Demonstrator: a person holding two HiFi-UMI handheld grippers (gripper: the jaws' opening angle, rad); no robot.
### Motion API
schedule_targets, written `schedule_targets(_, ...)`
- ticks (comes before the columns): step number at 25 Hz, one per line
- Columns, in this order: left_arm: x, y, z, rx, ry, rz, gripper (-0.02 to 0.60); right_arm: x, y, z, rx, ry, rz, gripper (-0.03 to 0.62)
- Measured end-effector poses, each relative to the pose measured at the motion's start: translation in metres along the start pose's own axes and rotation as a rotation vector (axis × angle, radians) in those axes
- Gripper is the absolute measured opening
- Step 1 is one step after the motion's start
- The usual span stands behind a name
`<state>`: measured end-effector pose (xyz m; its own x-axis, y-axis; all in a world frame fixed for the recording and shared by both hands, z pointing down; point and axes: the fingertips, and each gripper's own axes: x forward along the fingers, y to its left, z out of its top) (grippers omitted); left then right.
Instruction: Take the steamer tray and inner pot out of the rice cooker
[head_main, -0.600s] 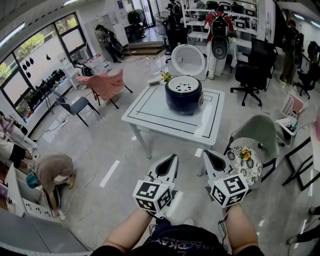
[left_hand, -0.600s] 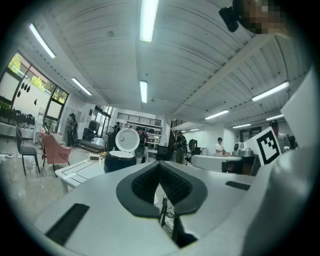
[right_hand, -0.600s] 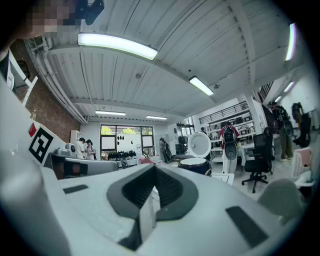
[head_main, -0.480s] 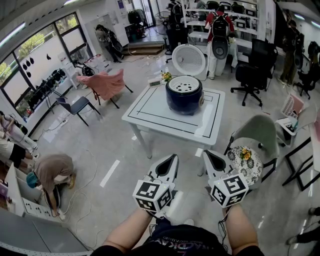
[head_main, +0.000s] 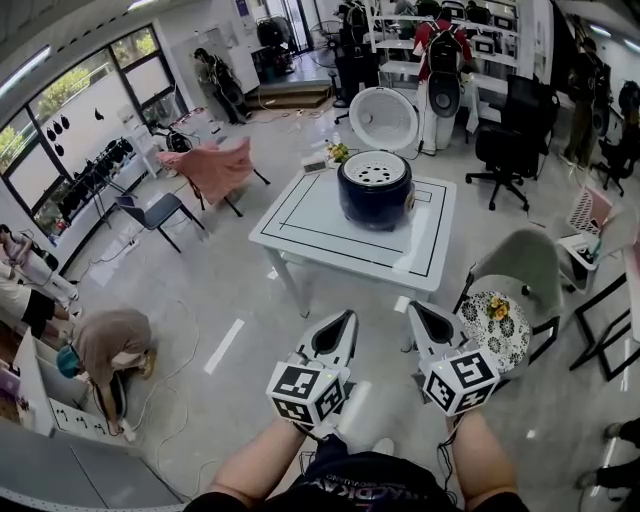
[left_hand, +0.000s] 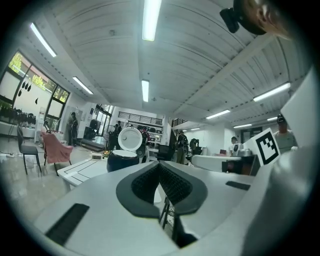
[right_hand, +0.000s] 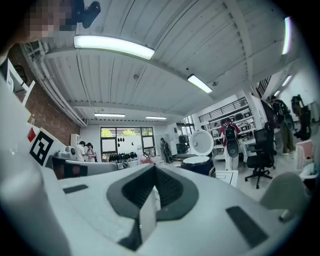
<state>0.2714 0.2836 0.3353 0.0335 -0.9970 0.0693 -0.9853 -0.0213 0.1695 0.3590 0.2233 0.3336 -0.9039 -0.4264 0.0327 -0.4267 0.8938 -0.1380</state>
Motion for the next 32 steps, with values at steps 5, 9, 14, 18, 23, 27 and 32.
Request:
schedule_targets(5,0.006,0.022,-0.005,-0.014,0.013,-0.003,0.019,0.021,0.000,-0.004,0.001,0.008,-0.012,0.002)
schedule_targets(9,0.015,0.046,-0.005,-0.027,0.019,-0.016,0.115,0.044,0.005,-0.004,0.007,0.006,0.004,0.025)
schedule_targets(14,0.028,0.085,-0.002,-0.026,0.028,-0.043,0.256,0.086,0.011,-0.004,0.003,0.010,-0.001,0.164)
schedule_targets(18,0.041,0.122,0.003,-0.022,0.036,-0.058,0.282,0.126,0.010,-0.003,0.023,0.012,-0.030,0.195)
schedule_targets(23,0.051,0.172,0.016,-0.018,0.039,-0.073,0.291,0.175,0.014,0.000,0.046,0.019,-0.064,0.199)
schedule_targets(27,0.057,0.212,0.025,-0.020,0.034,-0.081,0.292,0.212,0.020,0.002,0.052,0.015,-0.087,0.198)
schedule_targets(32,0.060,0.251,0.034,-0.023,0.033,-0.096,0.291,0.251,0.036,0.002,0.051,0.016,-0.097,0.199)
